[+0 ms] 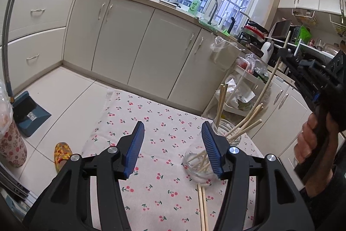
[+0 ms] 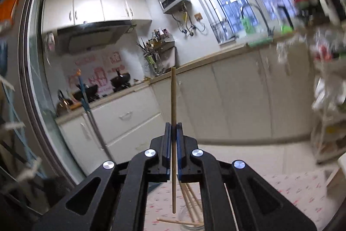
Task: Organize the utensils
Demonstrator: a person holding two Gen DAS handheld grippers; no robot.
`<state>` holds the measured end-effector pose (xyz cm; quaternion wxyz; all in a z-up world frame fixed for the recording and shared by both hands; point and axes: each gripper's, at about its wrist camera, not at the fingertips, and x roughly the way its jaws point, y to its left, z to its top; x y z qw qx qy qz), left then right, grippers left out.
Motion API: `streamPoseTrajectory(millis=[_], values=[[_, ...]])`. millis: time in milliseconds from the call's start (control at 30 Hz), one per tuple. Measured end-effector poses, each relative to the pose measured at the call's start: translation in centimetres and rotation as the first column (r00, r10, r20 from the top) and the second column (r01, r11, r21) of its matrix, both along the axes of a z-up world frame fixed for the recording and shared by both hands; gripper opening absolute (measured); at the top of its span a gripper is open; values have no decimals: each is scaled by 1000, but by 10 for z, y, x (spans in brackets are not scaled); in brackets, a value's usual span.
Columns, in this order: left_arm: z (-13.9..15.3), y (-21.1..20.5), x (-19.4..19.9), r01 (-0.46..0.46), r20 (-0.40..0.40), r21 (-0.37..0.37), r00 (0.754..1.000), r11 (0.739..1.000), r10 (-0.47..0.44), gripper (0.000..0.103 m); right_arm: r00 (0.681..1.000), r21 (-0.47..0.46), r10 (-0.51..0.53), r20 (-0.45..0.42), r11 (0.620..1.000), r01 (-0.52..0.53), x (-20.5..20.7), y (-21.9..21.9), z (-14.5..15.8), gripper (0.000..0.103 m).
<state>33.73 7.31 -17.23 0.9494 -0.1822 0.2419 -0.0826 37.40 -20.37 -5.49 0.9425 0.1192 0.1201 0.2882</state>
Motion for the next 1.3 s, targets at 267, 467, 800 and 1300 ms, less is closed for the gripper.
streamPoseTrajectory(millis=[267,467,800,1300], values=[[4,8,-10,-10,5,9,1000,1000,10,52,997,-132,-57,-57,990,49,1,25,-45,5],[10,7,-19,-4,5,17,1000,1000,4,53,991,-172,-68,-116,984,48,-6,29,-67,21],[19,-12,-37,35,-60,88,998,996,-29,59,959,-121,-173,-225,981,149,-82,-6,-62,59],[-21,-33,-45,107,-271,199,961,974,-50,63,793,-381,-151,-590,918,-109,-87,54,-186,35]])
